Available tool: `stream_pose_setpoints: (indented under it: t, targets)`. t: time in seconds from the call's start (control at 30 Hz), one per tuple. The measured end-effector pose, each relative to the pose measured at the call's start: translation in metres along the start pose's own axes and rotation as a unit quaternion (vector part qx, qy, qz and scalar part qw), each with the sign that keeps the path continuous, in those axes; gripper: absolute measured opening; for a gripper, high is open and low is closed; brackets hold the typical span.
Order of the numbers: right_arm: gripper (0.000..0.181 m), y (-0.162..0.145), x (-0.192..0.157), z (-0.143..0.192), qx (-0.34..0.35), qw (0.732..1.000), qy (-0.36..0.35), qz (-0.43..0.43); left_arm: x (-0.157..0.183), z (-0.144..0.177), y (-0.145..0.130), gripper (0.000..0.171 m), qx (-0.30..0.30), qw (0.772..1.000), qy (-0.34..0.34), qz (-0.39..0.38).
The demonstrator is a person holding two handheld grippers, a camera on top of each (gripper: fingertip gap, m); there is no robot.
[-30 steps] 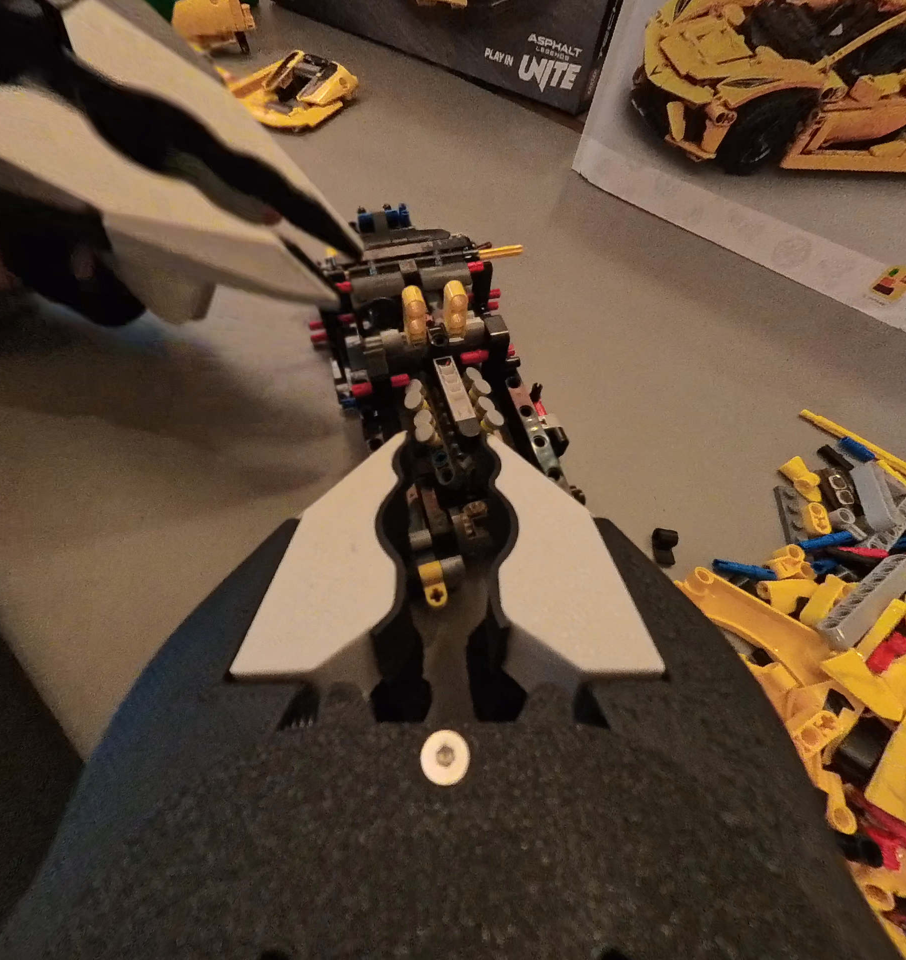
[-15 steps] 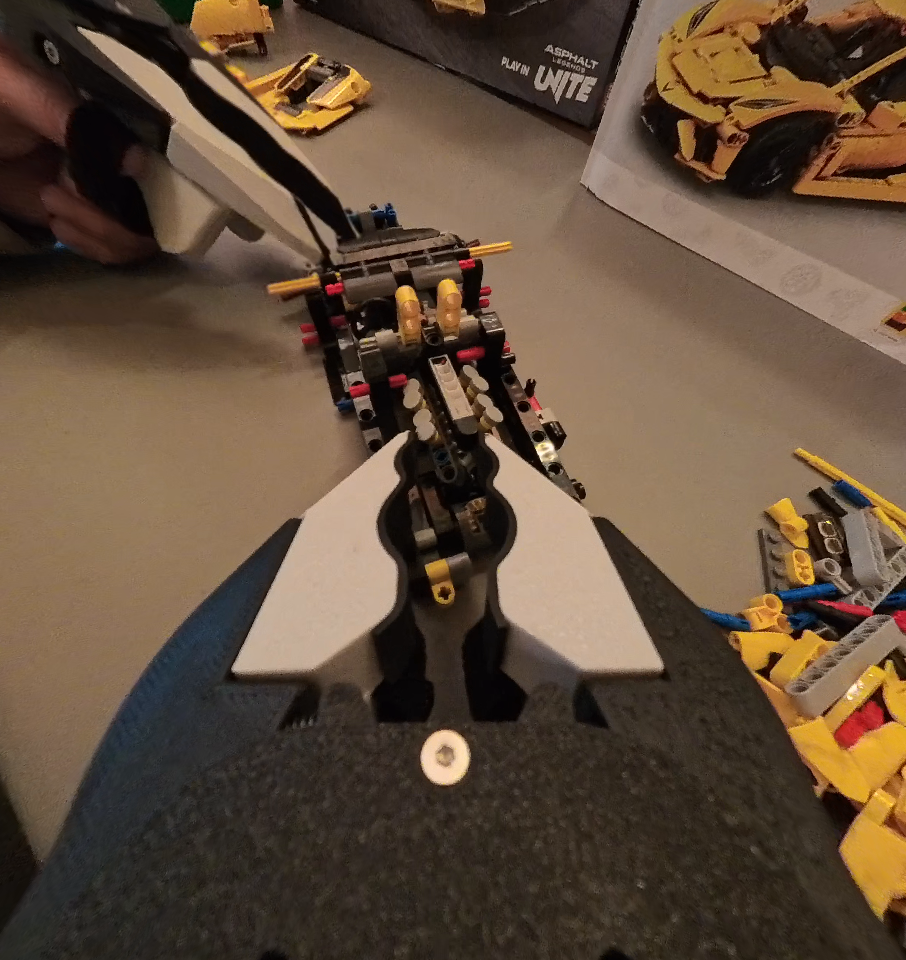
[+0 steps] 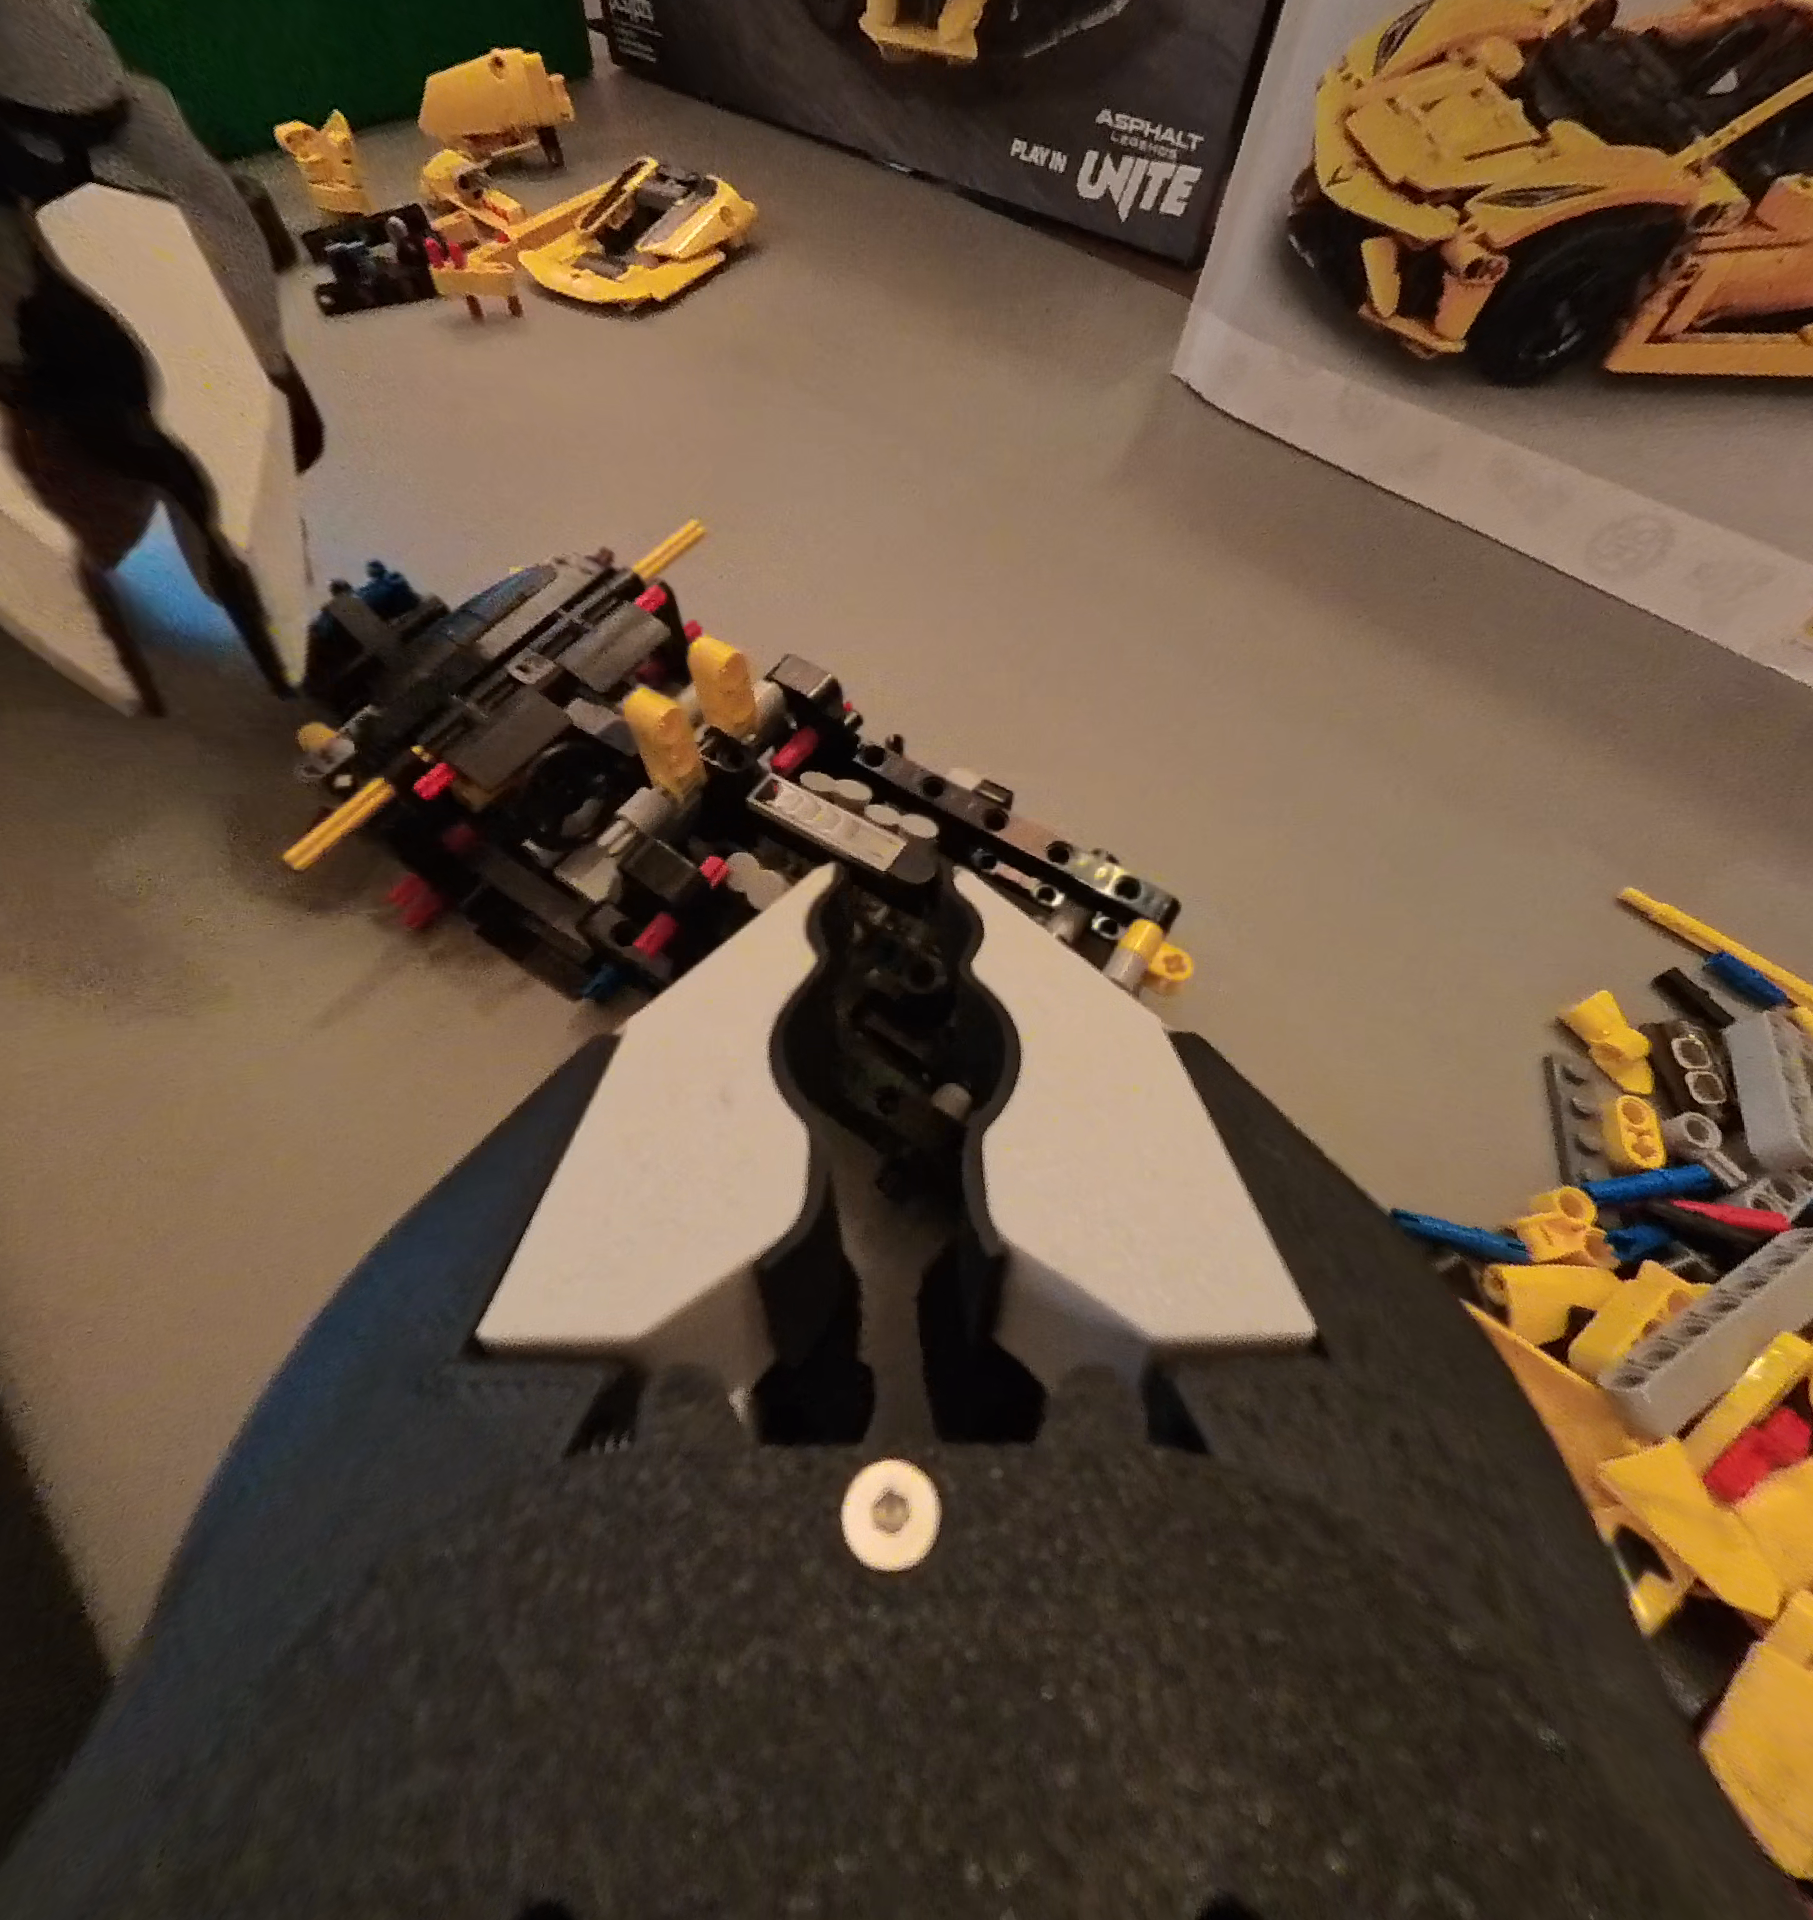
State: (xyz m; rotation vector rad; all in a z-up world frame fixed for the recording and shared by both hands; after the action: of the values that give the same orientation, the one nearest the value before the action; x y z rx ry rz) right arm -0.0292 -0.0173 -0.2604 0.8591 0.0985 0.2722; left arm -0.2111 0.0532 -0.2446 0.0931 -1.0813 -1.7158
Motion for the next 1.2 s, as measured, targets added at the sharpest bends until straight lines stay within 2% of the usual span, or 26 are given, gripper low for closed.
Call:
stream_pose_setpoints:
  t: [0.07, 0.17, 0.33, 0.37, 0.43, 0.5, 0.53, 0.6, 0.7, 0.87, 0.97, 1.07, 1.13, 1.2]
  targets:
    - [0.014, 0.001, 0.0, 0.001, 0.006, 1.0, -0.023, 0.011, -0.001, 0.005, 0.001, 0.019, 0.01, 1.0, 0.013, -0.016]
    - [0.016, 0.003, -0.001, 0.004, 0.025, 0.999, -0.03, 0.017, -0.02, 0.02, 0.005, 0.023, 0.057, 0.995, 0.081, -0.007]
    - [0.019, 0.005, -0.001, 0.009, 0.048, 0.999, -0.019, -0.001, -0.043, 0.048, 0.014, 0.03, 0.128, 0.967, 0.218, -0.028]
    - [0.019, 0.007, -0.002, 0.011, 0.055, 0.998, -0.015, -0.003, -0.046, 0.054, 0.015, 0.029, 0.136, 0.956, 0.259, -0.035]
    - [0.014, 0.007, -0.003, 0.014, 0.056, 0.998, -0.013, -0.014, -0.05, 0.071, 0.021, 0.027, 0.17, 0.914, 0.364, -0.057]
    - [0.009, 0.004, -0.005, 0.015, 0.037, 0.999, 0.006, -0.027, -0.046, 0.078, 0.022, 0.017, 0.189, 0.891, 0.404, -0.085]
    - [0.009, 0.006, -0.009, 0.016, 0.044, 0.998, 0.025, -0.03, -0.044, 0.076, 0.021, 0.012, 0.184, 0.892, 0.402, -0.089]
    - [0.012, 0.007, -0.011, 0.017, 0.049, 0.998, 0.032, -0.03, -0.042, 0.068, 0.019, 0.011, 0.157, 0.914, 0.366, -0.079]
    - [0.013, 0.008, -0.013, 0.018, 0.053, 0.998, 0.032, -0.018, -0.037, 0.065, 0.019, 0.012, 0.16, 0.938, 0.302, -0.062]
    - [0.009, 0.008, -0.017, 0.018, 0.041, 0.998, 0.039, -0.011, -0.044, 0.059, 0.009, 0.014, 0.121, 0.952, 0.277, -0.053]
    - [0.01, 0.009, -0.019, 0.02, 0.042, 0.999, 0.034, -0.008, -0.039, 0.042, 0.004, 0.03, 0.076, 0.966, 0.239, -0.059]
    - [0.016, 0.007, -0.026, 0.018, 0.028, 0.999, 0.037, -0.001, -0.034, 0.026, 0.002, 0.049, 0.037, 0.965, 0.249, -0.078]
    - [0.024, 0.011, -0.046, 0.02, 0.038, 0.995, 0.078, 0.039, -0.029, 0.018, 0.002, 0.053, 0.025, 0.966, 0.241, -0.092]
    - [0.023, 0.013, -0.067, 0.022, 0.046, 0.99, 0.092, 0.095, -0.028, 0.012, 0.002, 0.054, 0.02, 0.965, 0.245, -0.095]
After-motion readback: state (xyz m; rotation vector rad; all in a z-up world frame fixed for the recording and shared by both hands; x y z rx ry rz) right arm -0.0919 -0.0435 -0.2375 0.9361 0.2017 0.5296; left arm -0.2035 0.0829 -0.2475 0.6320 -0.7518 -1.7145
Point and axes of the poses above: each gripper's, where its closed fingertips meet, z back along the fingers, y out of its top, x = y × z across the jaws, the point moved 6 cm from there along z, back along the fingers, and after that the axes turned 13 degrees about -x, right-handed, at the moved point
